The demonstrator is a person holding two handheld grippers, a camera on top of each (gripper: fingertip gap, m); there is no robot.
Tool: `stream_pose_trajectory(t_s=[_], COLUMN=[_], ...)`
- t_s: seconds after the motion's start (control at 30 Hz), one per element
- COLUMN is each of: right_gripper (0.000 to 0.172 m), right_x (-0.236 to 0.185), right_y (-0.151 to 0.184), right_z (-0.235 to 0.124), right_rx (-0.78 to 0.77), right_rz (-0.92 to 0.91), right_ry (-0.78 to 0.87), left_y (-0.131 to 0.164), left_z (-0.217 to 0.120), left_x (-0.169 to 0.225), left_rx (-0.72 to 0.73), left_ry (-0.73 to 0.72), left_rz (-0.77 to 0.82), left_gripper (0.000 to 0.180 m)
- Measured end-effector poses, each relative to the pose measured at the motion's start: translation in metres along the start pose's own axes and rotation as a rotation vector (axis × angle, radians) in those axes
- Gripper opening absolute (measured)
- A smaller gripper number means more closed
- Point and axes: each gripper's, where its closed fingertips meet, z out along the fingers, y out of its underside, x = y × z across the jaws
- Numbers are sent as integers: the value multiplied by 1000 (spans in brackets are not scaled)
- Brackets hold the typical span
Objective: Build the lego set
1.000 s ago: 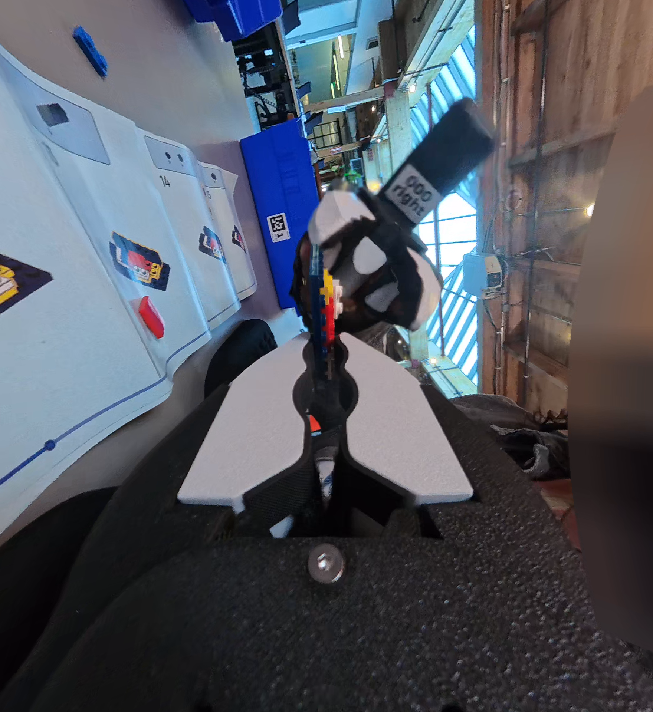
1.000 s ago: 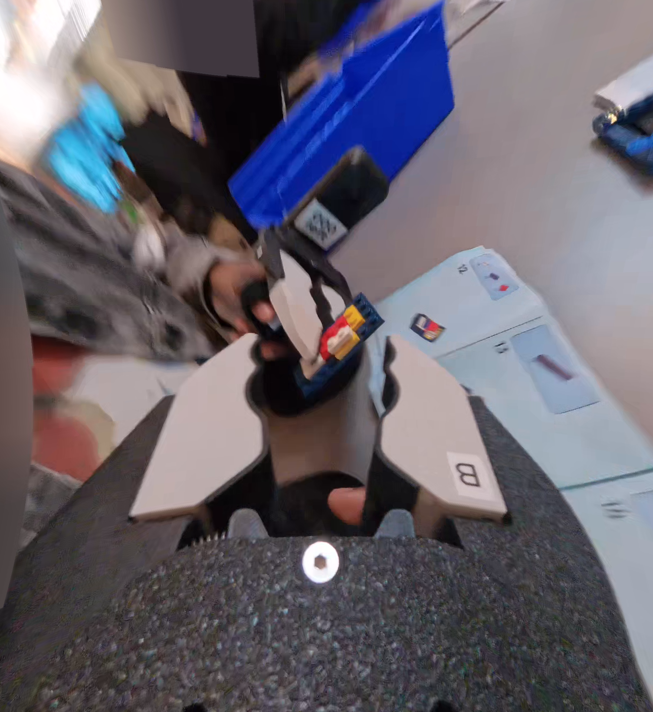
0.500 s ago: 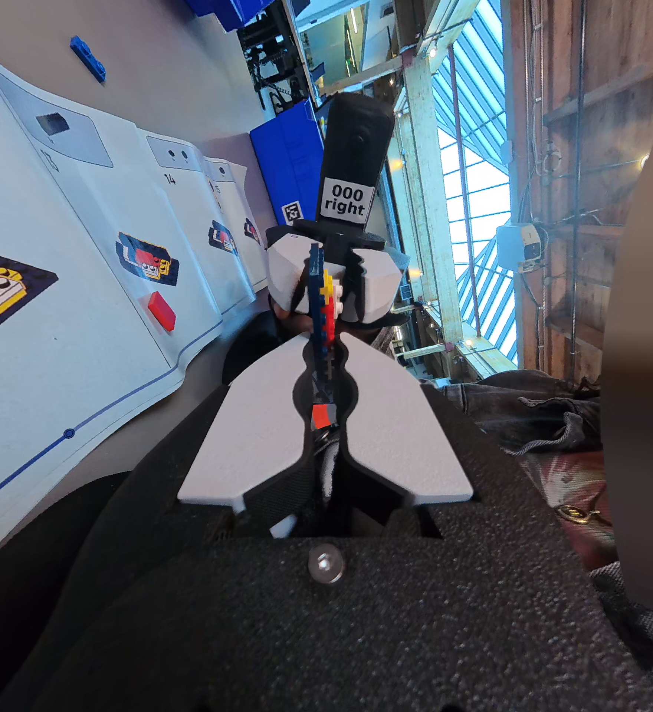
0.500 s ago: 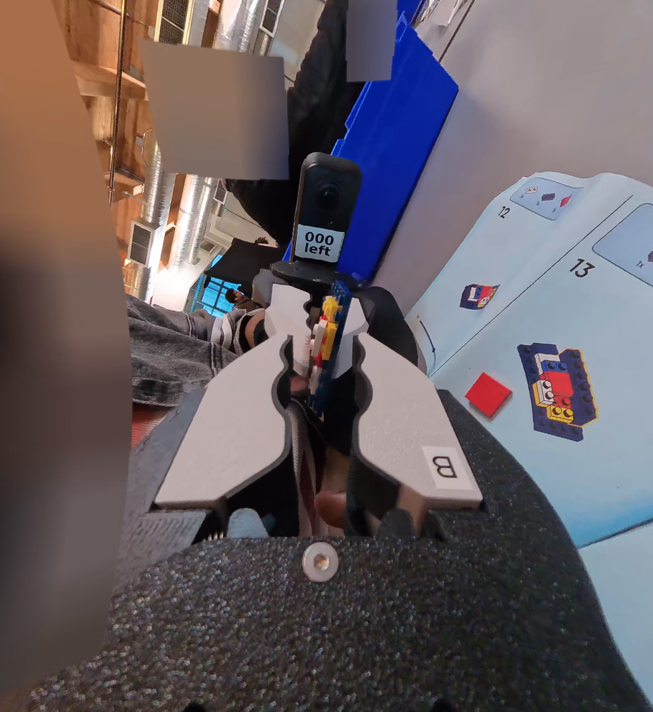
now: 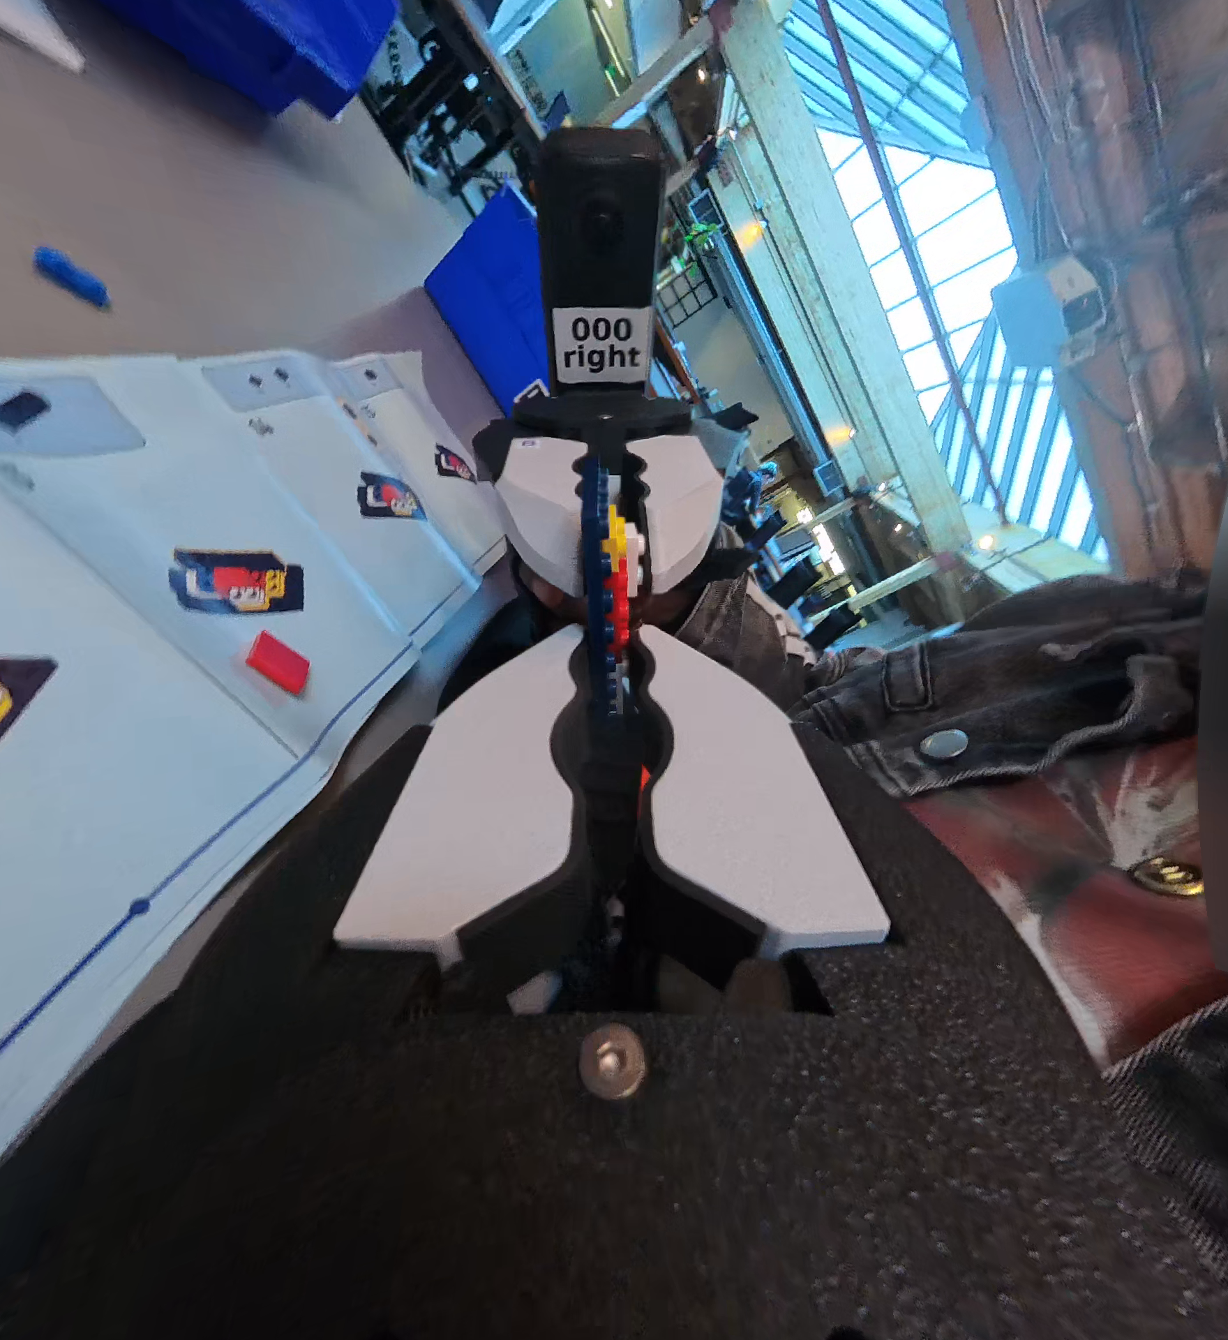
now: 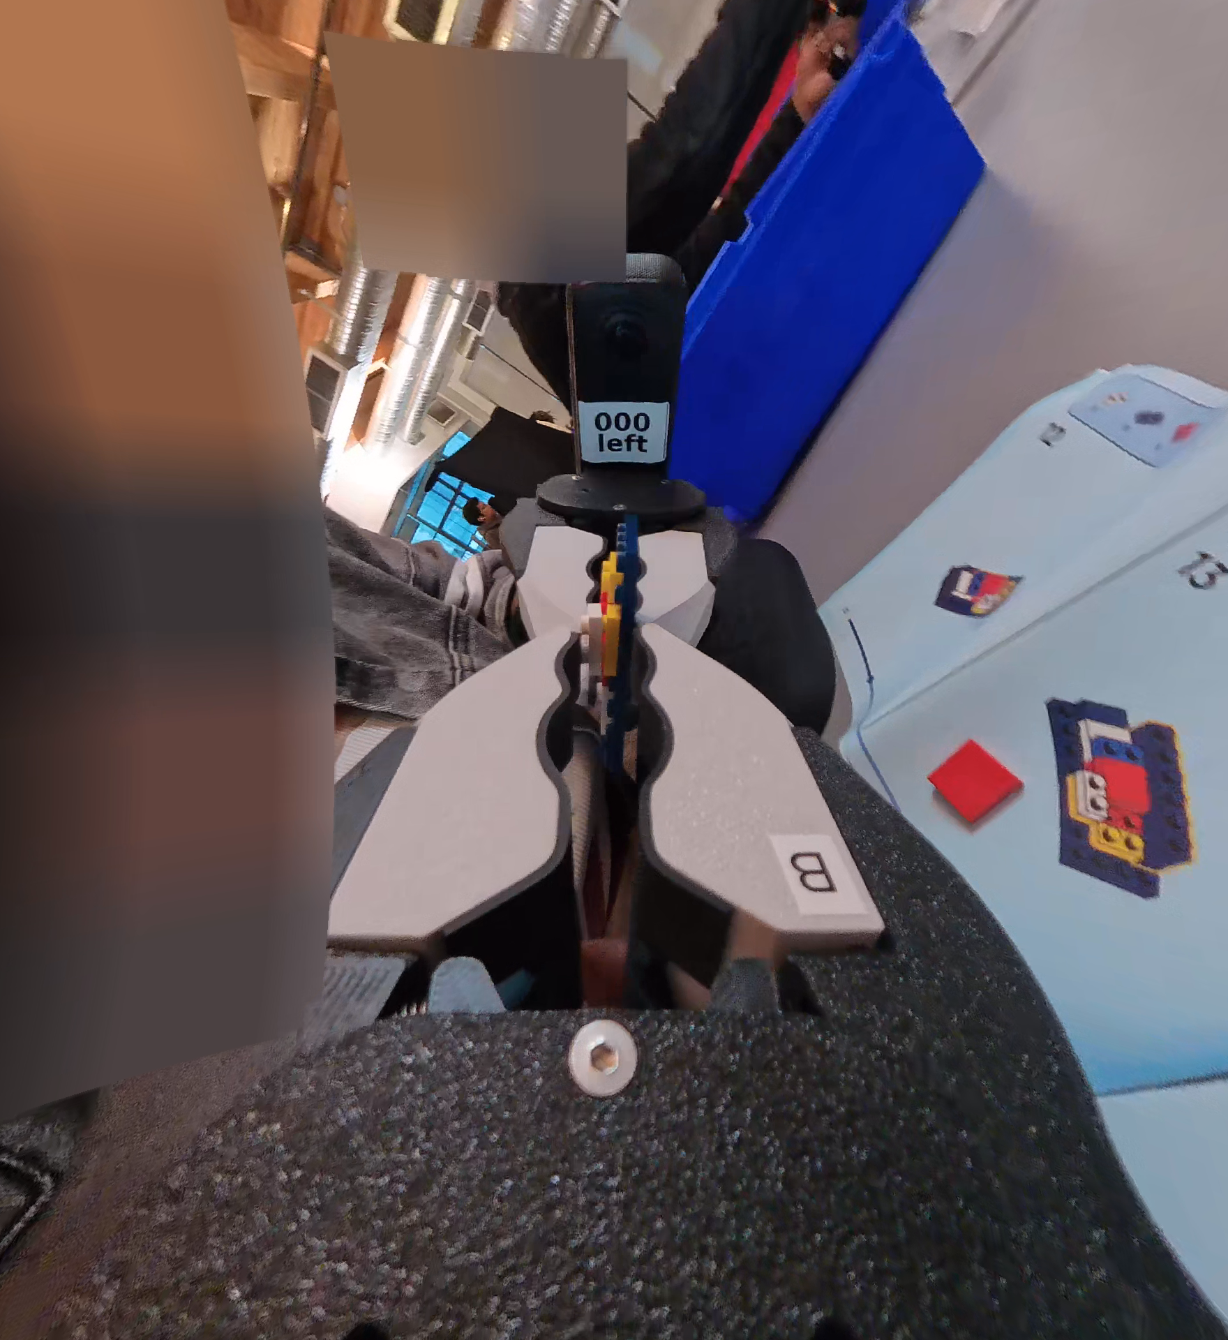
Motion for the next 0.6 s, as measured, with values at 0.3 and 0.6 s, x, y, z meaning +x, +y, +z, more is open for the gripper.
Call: stream_pose_trajectory(t_s=[0.3,0.6], right_gripper=[11,11], right_x=[-20,-29], right_y=[2,6], right_z=[1,3], right_rx=[-32,-41], right_rz=[-310,-476], right_ry=[9,10], left_y=[2,4], left_z=[0,-2], left_x=[12,19], left_rx=[-65,-99], left_ry=[-84,-63], left_rz=[493,658], left_gripper=[7,8])
